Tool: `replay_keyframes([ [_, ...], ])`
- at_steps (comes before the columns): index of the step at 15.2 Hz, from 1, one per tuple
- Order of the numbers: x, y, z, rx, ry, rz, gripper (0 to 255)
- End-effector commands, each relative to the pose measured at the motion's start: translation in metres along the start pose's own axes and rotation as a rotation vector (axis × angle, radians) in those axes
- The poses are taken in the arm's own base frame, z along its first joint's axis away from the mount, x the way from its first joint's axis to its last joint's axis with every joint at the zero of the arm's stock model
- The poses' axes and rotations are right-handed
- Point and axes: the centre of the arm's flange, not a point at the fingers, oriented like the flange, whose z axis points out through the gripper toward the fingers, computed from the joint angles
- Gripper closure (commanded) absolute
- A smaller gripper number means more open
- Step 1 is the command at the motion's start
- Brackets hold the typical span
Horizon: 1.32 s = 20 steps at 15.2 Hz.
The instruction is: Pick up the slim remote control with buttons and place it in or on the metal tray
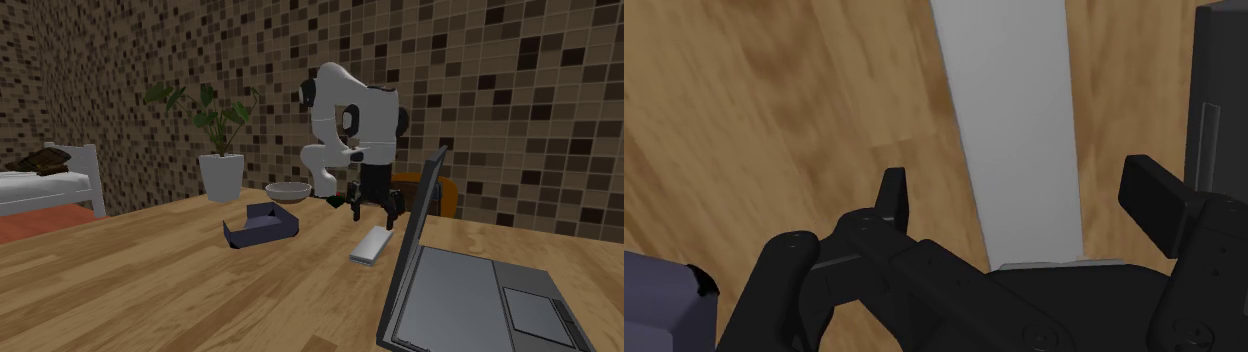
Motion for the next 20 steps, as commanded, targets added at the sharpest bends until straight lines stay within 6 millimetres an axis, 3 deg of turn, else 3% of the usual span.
replay_keyframes([
  [1,0.003,-0.011,0.012,-0.001,-0.001,0.001,0],
  [8,0.003,-0.011,0.046,-0.001,-0.001,0.001,0],
  [16,0.003,-0.011,0.046,-0.001,-0.001,0.001,0],
  [17,0.003,-0.011,0.046,-0.001,-0.001,0.001,255],
  [20,0.003,-0.011,0.046,-0.001,-0.001,0.001,255],
])
